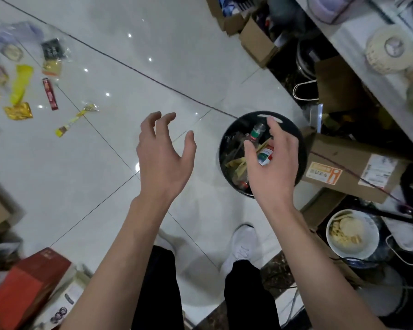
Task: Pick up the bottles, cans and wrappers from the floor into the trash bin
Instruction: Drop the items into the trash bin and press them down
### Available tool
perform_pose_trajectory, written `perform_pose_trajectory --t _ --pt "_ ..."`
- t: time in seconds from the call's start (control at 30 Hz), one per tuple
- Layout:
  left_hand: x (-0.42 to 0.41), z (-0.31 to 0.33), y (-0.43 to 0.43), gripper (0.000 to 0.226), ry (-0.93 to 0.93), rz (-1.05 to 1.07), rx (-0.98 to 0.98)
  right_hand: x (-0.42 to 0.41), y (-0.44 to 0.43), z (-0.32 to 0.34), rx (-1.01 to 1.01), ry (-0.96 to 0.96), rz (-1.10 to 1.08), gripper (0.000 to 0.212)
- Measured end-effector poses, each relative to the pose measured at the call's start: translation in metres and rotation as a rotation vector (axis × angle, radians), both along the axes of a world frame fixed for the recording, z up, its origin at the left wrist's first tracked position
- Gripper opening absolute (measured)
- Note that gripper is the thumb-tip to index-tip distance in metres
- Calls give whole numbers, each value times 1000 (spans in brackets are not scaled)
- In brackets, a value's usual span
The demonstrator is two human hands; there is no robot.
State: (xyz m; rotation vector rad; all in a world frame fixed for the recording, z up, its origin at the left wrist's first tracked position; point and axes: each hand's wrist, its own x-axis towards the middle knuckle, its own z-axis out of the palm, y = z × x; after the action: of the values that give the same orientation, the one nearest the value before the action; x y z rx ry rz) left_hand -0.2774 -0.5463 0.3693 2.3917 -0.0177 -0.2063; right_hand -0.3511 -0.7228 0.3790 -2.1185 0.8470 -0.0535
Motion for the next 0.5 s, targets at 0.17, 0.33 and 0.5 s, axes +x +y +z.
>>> perform_pose_trajectory --t 0.17,0.33,0.5 --pt "19 37 63 51 -15 80 -21 37 61 38 23 -52 80 60" --pt "41 72 159 49 -71 188 -14 83 150 62 -29 -202 185 59" --pt "62 105 263 49 -97 307 -10 128 250 87 -31 -276 333 58"
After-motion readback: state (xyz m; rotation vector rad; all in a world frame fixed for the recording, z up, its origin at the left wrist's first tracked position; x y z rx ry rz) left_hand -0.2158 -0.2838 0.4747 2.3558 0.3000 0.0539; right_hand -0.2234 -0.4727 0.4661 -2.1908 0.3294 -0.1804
